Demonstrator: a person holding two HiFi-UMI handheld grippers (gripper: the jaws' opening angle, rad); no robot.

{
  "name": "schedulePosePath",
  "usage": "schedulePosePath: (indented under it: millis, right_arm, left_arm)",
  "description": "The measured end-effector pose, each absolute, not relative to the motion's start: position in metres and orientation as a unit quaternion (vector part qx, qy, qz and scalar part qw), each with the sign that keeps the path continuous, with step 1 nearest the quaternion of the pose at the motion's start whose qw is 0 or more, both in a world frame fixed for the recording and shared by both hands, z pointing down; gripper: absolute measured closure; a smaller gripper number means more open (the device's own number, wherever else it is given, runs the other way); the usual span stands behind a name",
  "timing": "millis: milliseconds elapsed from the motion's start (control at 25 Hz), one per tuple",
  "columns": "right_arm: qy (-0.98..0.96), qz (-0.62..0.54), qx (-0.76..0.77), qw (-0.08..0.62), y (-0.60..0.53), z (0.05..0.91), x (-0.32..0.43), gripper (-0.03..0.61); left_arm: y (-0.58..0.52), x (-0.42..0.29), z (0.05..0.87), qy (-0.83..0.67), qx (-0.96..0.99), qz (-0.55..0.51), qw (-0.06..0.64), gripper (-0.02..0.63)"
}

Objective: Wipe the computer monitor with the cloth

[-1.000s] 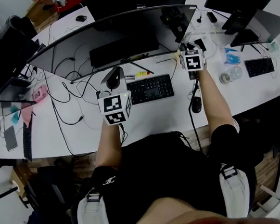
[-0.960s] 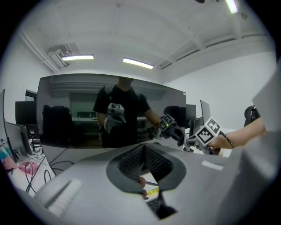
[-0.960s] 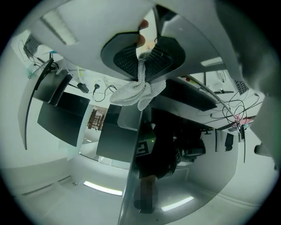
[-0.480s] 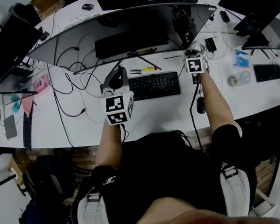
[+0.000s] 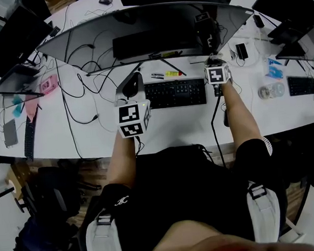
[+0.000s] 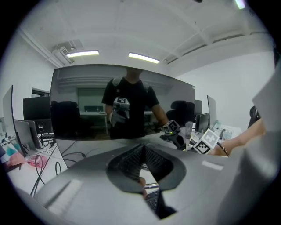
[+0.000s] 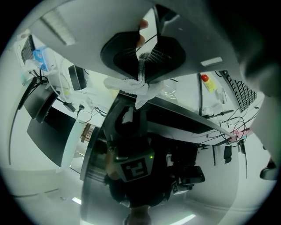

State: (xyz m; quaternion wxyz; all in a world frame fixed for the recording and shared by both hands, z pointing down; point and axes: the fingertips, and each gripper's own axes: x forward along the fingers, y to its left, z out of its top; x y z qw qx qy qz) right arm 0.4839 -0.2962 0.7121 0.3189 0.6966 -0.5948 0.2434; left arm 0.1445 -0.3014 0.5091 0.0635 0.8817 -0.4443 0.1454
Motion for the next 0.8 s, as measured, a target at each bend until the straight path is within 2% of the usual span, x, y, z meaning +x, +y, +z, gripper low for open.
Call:
schedulePosePath:
  millis: [800]
  right_arm:
    - [-0.668,0.196,0.636,0.332,-0.352,0.692,0.316,0.554]
  left_arm:
    - [-0.295,0.021,0.492,-0.518,0.843,0.13,0.07,0.563]
